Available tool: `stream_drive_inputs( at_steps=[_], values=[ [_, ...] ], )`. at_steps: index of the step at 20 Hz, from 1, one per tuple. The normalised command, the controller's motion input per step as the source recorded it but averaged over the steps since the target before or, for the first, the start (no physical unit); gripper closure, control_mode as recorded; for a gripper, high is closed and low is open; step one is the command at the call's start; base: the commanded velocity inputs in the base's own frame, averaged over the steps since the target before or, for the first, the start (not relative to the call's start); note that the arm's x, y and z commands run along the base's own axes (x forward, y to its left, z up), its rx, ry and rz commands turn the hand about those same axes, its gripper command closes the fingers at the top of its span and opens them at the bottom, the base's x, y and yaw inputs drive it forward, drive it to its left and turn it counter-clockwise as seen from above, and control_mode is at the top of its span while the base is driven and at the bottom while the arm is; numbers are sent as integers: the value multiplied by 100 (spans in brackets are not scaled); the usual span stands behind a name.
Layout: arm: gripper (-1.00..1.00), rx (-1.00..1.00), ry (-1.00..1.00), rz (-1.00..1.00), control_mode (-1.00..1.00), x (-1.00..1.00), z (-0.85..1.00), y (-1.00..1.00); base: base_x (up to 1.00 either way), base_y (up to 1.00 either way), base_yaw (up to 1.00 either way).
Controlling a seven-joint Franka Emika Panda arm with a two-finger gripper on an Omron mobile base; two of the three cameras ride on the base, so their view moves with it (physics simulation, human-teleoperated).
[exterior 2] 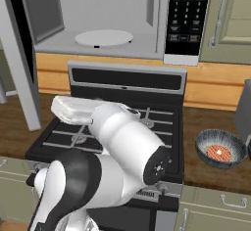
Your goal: Open the microwave, place the bowl with waffle inside the microwave, then close the microwave door and turn it on.
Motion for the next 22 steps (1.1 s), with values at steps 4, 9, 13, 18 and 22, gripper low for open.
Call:
stream_drive_inputs(
  at_steps=[4,9,13,18,22],
  values=[
    [-100,36,38,41,-100,58,0,11,0,0,0],
    [-100,33,29,31,-100,37,0,23,0,0,0],
    [-100,32,33,27,-100,48,0,46,0,0,0],
    [-100,26,34,22,-100,35,0,66,0,0,0],
    [-100,18,44,27,-100,11,1,65,0,0,0]
  ],
)
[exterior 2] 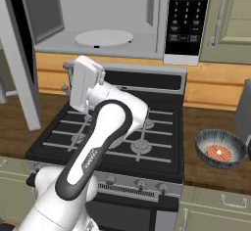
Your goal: Open the microwave, place the bowl with waffle inside the microwave, then close the microwave door and turn it on.
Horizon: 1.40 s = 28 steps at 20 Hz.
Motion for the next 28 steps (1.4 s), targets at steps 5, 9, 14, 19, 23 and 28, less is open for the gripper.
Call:
stream_drive_inputs(
  at_steps=[5,9,14,19,23,28],
  values=[
    [-100,7,47,37,-100,-1,7,82,0,0,0],
    [-100,0,39,48,-100,-16,19,100,0,0,0],
    [-100,-2,27,46,-100,-23,29,100,0,0,0],
    [-100,-14,28,29,-100,-2,5,100,0,0,0],
    [-100,-20,18,17,-100,-10,0,86,0,0,0],
    [-100,-3,-4,0,-100,-97,-1,-75,0,0,0]
  ],
)
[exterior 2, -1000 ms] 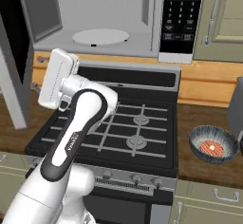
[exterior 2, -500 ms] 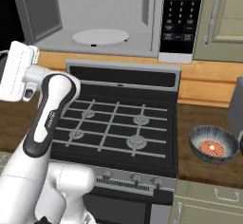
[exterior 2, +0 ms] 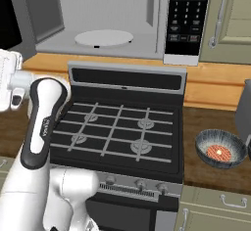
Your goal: Open the microwave, place the bowl with waffle inside the microwave, then close the microwave door and turn it on.
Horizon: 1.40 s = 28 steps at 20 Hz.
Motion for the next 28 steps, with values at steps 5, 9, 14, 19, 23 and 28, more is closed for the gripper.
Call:
stream_drive_inputs(
  at_steps=[5,9,14,19,23,28],
  values=[
    [-100,-3,-12,-9,-100,-78,-18,-100,0,0,0],
    [-100,-23,-15,-27,-100,5,-30,-97,0,0,0],
    [-100,-34,-13,-26,-100,55,-24,-76,0,0,0],
    [-100,-54,-8,-23,-100,46,-24,-66,0,0,0],
    [-100,-65,-2,-27,-100,21,-41,-69,0,0,0],
    [-100,-63,-7,-38,-100,0,-62,-73,0,0,0]
  ],
)
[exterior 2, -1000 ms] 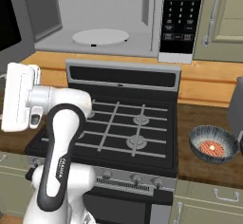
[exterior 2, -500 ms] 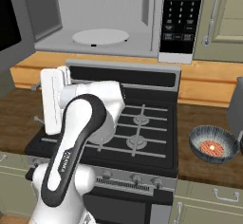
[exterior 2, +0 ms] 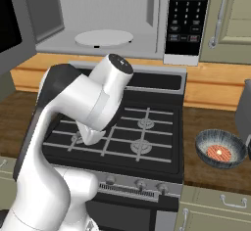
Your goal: Open the microwave, place the bowl with waffle inside the microwave, then close the microwave door and turn it on.
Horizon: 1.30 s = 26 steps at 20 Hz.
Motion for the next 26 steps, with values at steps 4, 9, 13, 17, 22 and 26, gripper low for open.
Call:
stream_drive_inputs(
  at_steps=[4,9,13,17,22,26],
  values=[
    [-100,-38,-4,-49,-100,0,-60,-80,0,0,0],
    [-100,-19,-17,-50,-100,0,-57,-92,0,0,0],
    [-100,-4,-19,-44,-100,1,-11,-81,0,0,0],
    [-100,0,-3,-27,-100,4,0,-93,0,0,0],
    [-100,0,11,-7,-100,17,0,-96,0,0,0],
    [-100,0,12,-2,-100,30,-11,-100,0,0,0]
  ],
)
